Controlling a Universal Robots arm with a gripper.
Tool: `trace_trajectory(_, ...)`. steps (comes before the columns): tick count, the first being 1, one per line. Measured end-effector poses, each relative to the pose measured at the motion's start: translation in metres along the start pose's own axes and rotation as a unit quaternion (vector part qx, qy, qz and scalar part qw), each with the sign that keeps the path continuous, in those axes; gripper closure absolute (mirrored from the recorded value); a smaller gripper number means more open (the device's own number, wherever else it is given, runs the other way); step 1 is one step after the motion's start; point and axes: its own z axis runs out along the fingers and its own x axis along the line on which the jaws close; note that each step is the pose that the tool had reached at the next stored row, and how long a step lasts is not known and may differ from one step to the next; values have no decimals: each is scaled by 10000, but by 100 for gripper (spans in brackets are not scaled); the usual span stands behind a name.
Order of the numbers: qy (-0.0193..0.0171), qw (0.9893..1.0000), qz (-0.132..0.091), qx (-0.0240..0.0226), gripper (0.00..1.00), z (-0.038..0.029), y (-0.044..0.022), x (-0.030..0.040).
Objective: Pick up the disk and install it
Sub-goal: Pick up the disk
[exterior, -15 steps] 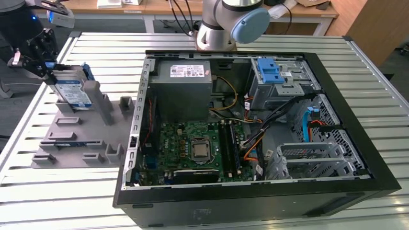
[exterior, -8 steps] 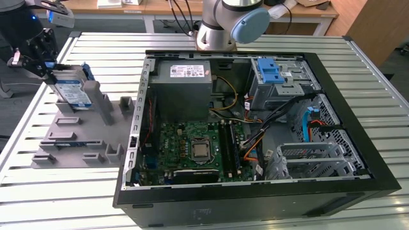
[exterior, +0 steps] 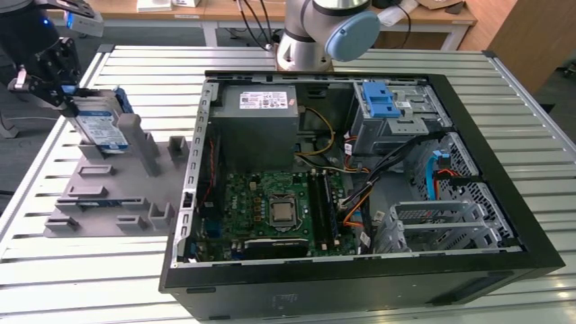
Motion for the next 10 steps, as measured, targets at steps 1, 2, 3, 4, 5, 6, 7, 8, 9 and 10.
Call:
trace_trajectory(1,0,10000,0,0,63,-4,0,0)
trace_trajectory(2,0,10000,0,0,63,-8,0,0)
trace_trajectory(3,0,10000,0,0,63,-14,0,0)
trace_trajectory(4,0,10000,0,0,63,-20,0,0)
trace_trajectory(5,0,10000,0,0,63,-26,0,0)
trace_trajectory(6,0,10000,0,0,63,-31,0,0)
trace_trajectory(7,0,10000,0,0,63,-37,1,0)
trace_trajectory(8,0,10000,0,0,63,-43,1,0)
trace_trajectory(9,0,10000,0,0,63,-48,1,0)
trace_trajectory(10,0,10000,0,0,63,-54,1,0)
